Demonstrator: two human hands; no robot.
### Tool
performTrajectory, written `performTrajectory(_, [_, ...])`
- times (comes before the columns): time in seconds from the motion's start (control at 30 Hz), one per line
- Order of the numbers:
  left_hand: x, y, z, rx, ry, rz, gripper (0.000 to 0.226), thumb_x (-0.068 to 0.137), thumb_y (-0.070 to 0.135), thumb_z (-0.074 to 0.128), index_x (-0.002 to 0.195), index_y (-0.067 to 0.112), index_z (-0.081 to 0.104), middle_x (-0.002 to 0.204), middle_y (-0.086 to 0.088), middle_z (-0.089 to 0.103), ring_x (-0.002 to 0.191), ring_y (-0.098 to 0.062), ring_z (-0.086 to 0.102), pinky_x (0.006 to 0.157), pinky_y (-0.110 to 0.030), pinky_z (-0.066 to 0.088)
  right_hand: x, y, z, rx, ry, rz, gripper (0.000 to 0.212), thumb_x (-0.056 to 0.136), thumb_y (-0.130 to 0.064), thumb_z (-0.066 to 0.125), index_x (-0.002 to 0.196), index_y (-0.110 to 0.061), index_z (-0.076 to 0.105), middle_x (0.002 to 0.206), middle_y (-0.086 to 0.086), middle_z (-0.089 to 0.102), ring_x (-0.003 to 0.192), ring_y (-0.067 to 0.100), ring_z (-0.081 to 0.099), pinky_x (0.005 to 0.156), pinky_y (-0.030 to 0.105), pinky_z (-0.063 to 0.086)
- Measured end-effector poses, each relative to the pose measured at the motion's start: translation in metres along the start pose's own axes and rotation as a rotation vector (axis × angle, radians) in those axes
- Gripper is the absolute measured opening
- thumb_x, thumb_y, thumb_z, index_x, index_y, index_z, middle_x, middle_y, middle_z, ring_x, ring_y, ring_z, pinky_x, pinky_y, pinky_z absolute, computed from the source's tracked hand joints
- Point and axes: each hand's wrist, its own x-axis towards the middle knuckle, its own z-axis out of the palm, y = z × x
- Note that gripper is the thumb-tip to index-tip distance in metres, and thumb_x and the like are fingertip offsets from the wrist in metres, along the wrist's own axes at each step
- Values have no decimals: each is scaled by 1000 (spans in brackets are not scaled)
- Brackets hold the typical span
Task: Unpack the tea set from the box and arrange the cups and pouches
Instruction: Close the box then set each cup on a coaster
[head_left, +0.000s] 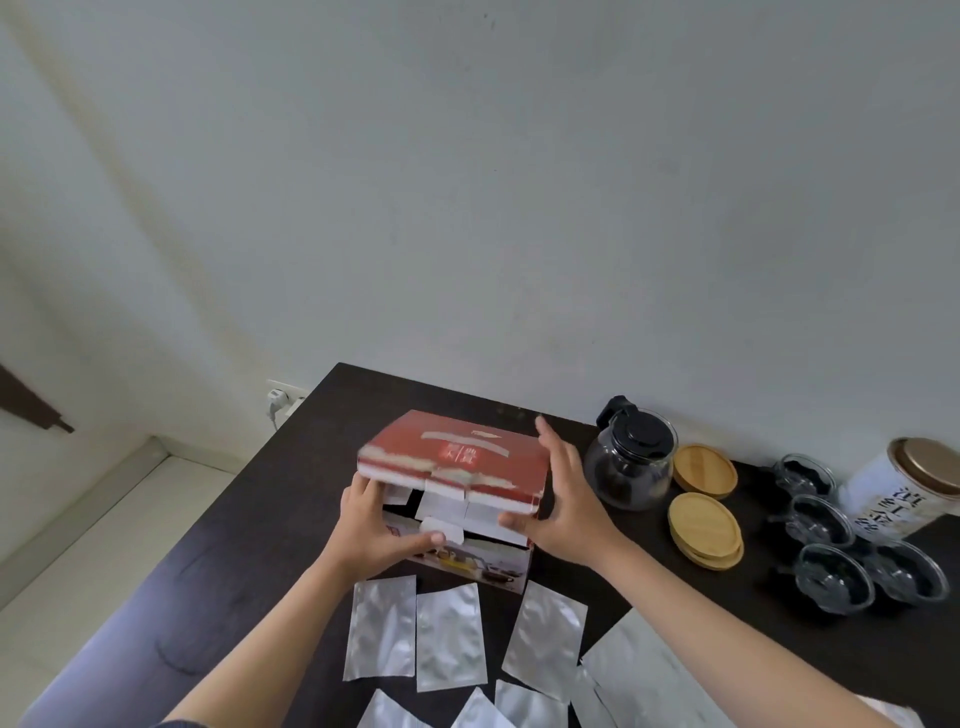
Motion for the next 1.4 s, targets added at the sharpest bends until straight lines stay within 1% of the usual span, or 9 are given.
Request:
performTrajectory(0.17, [0, -2, -2, -157, 4, 25, 60, 64, 70, 70, 112, 34, 62, 112, 14, 65, 112, -8, 58, 96, -41, 49, -16, 10, 19, -120, -68, 14, 107, 63, -88, 48, 148, -47, -2, 159, -3, 1, 148, 20, 2, 116, 54, 23])
performTrajectory(0.27, [-7, 5, -2, -352, 52, -104, 54, 76, 68, 58, 114, 29, 60, 109, 8, 68, 104, -5, 63, 94, -37, 51, -18, 15, 26, -164, -27, 8, 87, 74, -86, 35, 146, -50, 1, 160, -2, 0, 148, 18, 1, 114, 57, 24])
performTrajectory(0.4, [-8, 5, -3, -482, 88, -251, 31, 94, 35, 51, 122, 23, 52, 108, 8, 66, 99, -7, 64, 88, -31, 53, -23, 17, 33, -212, -10, 7, 85, 79, -85, 25, 149, -39, 14, 161, 2, 0, 148, 20, 5, 114, 56, 26])
performTrajectory(0.6, [-10, 11, -7, -285, 41, -206, 35, 93, 27, 56, 126, 27, 45, 101, 21, 58, 89, 4, 59, 67, -7, 50, -31, 21, 40, -246, 69, 87, 101, 75, -89, 12, 151, -23, 18, 161, 4, -1, 148, 25, 5, 116, 55, 22])
performTrajectory(0.87, [-14, 14, -1, -186, 69, -156, 56, 88, 35, 59, 139, 16, 45, 99, 20, 61, 88, 5, 60, 67, -5, 48, -32, 32, 43, -113, 127, 152, 92, 81, -82, 21, 152, -24, 15, 162, -1, 7, 148, 16, 10, 116, 48, 28])
performTrajectory(0.97, [-14, 16, 0, -183, 94, -148, 56, 90, 32, 59, 142, 17, 42, 105, 12, 63, 89, 0, 60, 66, -2, 46, -32, 27, 42, -88, 140, 145, 87, 83, -75, 25, 152, -22, 15, 161, 1, 9, 148, 17, 13, 115, 32, 30])
performTrajectory(1.07, [-15, 18, 1, -195, 92, -144, 61, 90, 32, 59, 144, 18, 37, 111, 7, 62, 92, -5, 61, 67, -4, 48, -32, 23, 41, -100, 136, 149, 86, 82, -69, 27, 152, -20, 16, 161, 3, 9, 147, 15, 13, 106, 19, 27])
performTrajectory(1.23, [-18, 20, 6, -300, 87, -158, 65, 87, 37, 60, 146, 25, 32, 107, 21, 59, 95, -1, 62, 75, -13, 54, -35, 28, 46, -138, 131, 158, 87, 82, -72, 24, 152, -22, 13, 161, 1, 5, 147, 16, 12, 108, 22, 30])
performTrajectory(1.4, [-21, 17, 12, -378, 91, -217, 69, 88, 41, 57, 148, 28, 27, 109, 20, 61, 98, -3, 63, 83, -23, 54, -37, 32, 53, -167, 146, 167, 83, 84, -70, 24, 153, -24, 9, 161, 0, 1, 147, 15, 12, 108, 22, 32])
